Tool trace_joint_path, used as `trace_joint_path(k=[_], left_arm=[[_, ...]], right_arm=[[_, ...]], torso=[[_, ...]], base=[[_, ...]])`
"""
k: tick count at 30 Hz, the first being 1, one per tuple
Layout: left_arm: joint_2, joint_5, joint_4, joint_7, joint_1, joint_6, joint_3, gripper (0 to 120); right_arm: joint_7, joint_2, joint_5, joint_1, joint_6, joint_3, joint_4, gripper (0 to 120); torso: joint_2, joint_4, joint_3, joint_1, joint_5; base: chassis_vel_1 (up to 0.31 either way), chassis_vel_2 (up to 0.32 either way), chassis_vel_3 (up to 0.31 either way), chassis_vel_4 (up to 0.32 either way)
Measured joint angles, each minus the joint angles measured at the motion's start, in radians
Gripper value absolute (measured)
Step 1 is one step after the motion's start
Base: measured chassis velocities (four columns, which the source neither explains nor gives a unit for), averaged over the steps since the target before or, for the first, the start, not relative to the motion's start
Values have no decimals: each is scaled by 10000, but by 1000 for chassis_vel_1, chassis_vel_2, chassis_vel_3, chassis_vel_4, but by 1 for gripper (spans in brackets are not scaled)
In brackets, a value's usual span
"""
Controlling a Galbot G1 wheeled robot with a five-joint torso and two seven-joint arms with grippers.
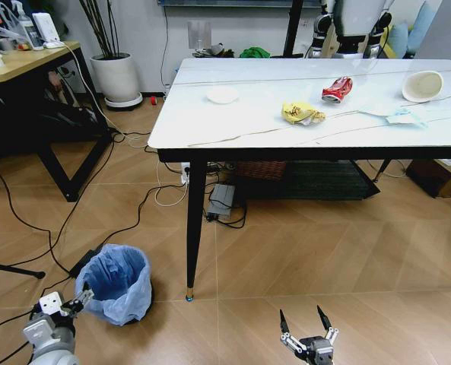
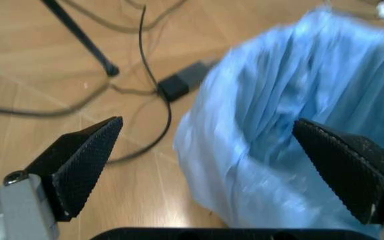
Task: Pick up the trash bin and place the trash from the table into it.
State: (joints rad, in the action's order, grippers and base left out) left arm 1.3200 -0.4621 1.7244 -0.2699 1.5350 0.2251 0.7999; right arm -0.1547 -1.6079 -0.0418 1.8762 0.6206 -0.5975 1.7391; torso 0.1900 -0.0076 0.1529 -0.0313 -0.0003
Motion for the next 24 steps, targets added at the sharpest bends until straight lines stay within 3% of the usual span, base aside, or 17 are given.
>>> trace_joint_path(k=[5, 19, 24], left_arm=[[-23, 31, -1001, 44, -630, 48, -360, 100], [-191, -182, -1500, 75, -1233, 70, -656, 94], [-205, -185, -1562, 80, -1178, 70, -596, 79]], right_arm=[[8, -26, -153, 16, -39, -120, 6, 100], [20, -14, -286, -62, -148, -231, -78, 100], [25, -12, -281, -104, -195, -239, -66, 100]], torso=[[7, -3, 5, -3, 3], [18, -1, 12, -6, 4], [20, -1, 14, -6, 4]], base=[[0, 0, 0, 0], [0, 0, 0, 0], [0, 0, 0, 0]])
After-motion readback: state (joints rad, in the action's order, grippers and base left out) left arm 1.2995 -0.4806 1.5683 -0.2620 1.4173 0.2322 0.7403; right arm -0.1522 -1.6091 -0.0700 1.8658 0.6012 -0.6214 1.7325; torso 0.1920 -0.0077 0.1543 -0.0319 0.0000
